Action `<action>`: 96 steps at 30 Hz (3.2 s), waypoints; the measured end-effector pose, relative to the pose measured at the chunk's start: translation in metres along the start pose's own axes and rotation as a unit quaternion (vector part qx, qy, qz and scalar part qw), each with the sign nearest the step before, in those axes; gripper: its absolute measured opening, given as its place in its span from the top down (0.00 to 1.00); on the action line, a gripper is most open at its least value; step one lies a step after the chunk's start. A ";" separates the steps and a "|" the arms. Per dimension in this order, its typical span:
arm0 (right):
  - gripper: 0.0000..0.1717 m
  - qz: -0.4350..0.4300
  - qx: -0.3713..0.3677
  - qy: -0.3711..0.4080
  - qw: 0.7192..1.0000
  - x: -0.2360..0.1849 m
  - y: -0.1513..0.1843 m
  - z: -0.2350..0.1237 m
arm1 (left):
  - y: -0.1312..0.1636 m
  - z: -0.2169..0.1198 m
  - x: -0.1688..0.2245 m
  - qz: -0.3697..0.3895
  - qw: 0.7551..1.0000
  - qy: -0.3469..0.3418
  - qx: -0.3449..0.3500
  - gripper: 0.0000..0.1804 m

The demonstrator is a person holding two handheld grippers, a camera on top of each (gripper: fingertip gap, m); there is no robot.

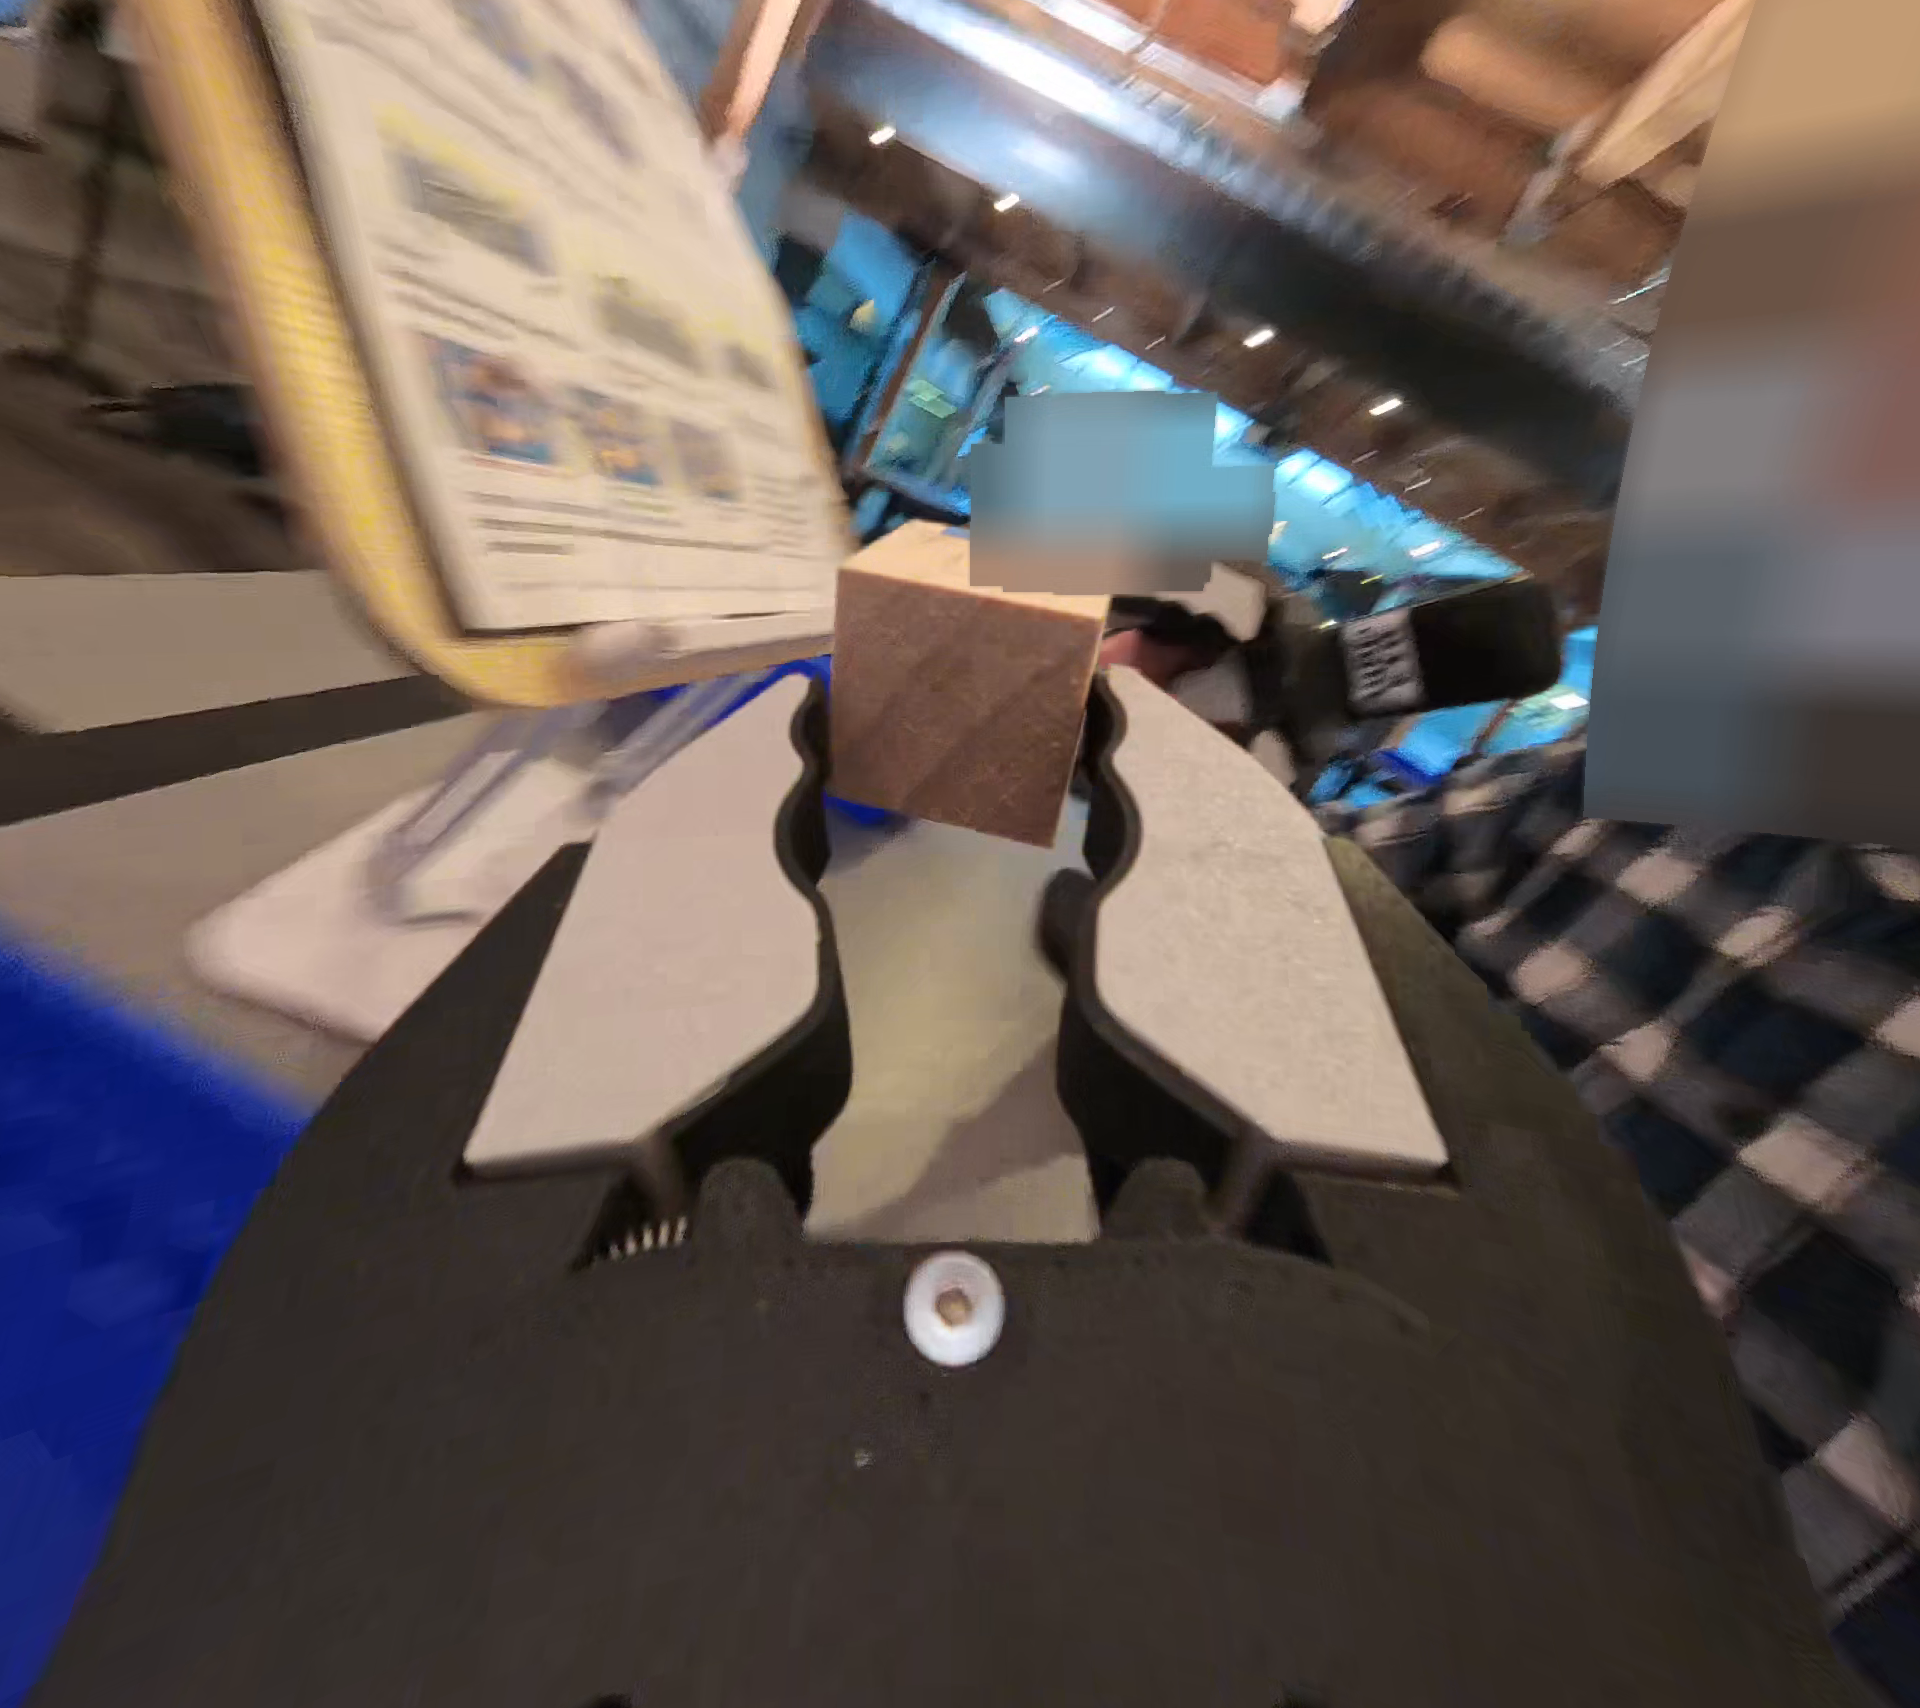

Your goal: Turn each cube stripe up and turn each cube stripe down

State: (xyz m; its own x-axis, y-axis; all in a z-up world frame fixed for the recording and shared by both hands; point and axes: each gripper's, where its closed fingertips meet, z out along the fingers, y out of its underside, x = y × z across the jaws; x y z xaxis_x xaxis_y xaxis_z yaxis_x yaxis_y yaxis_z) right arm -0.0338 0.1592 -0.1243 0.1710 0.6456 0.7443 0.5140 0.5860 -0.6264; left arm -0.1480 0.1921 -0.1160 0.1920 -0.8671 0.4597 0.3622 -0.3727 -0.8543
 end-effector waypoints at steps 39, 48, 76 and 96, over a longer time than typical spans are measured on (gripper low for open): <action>0.73 0.165 -0.489 -0.259 0.816 0.102 0.460 -0.140 | 0.095 0.029 0.055 -0.007 0.998 0.039 -0.044 0.95; 0.62 0.151 -0.545 -0.268 0.780 0.107 0.486 -0.135 | 0.079 0.011 0.046 0.029 0.997 -0.019 -0.066 0.87; 0.71 0.022 -0.332 -0.223 0.916 0.035 0.244 -0.145 | 0.050 -0.180 -0.243 0.263 0.520 -0.240 -0.776 0.63; 0.54 -0.121 -0.029 -0.076 0.989 0.009 0.038 -0.045 | -0.004 0.018 0.008 0.088 0.987 0.000 -0.131 0.75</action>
State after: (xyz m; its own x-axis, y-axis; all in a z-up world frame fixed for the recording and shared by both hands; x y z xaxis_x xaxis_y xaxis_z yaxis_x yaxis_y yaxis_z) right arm 0.0258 0.1655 -0.1307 -0.0890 0.5583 0.8248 0.5723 0.7064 -0.4165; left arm -0.1311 0.1930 -0.1047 0.2305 -0.9265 0.2975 0.0755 -0.2878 -0.9547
